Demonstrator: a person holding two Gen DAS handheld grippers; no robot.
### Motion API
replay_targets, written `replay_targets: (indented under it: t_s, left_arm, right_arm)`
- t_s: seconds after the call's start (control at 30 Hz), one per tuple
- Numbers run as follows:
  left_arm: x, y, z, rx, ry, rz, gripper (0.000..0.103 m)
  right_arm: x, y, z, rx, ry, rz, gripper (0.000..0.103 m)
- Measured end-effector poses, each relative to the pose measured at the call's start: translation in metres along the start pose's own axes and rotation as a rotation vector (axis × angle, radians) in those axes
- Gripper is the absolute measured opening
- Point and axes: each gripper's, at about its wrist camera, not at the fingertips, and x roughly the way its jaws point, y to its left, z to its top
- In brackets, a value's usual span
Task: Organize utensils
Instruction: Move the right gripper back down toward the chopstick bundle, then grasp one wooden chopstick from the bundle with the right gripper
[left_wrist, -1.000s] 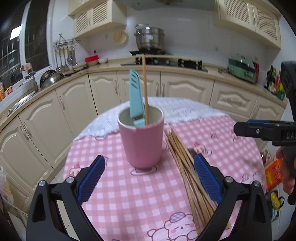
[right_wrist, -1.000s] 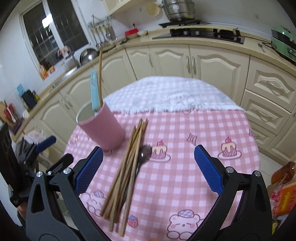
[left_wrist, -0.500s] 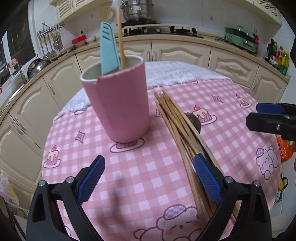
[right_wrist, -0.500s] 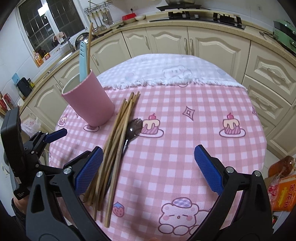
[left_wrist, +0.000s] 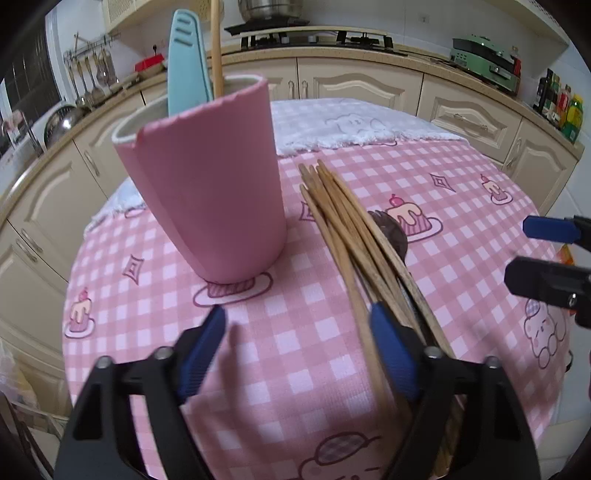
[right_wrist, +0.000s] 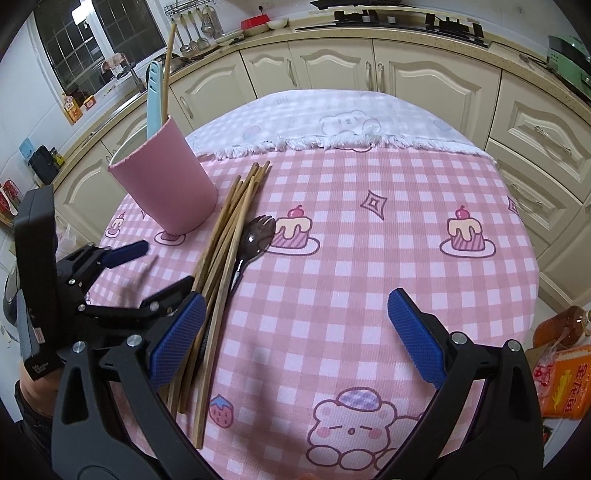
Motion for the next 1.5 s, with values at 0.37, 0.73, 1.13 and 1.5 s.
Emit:
replay_targets:
  t_s: [0.37,0.73,1.13,1.5]
  left_arm:
    - [0.007,-0.011,0.012,0.015,0.026,-0.137,0.02]
    - [0.005,-0.007,0.009,0.025,0.022,-0.166,0.008]
    - [0.015,0.001,0.014,0.009,0.052,-0.175,0.01]
    - [0.013,0.007,0.012,-0.003,0.048,-0.205,0.007]
  right_arm:
    - [0.011,0.007,0.0,-0.022,0.037,-0.007,0.097]
    - [0.041,0.036,0.004,-0.111,0.128,0.001,0.071]
    - [0.054,0.045,0.014,-0.088,0.17,0.045,0.029]
    - [0.05,0.038,0.019,-0.057,0.156,0.088,0.006]
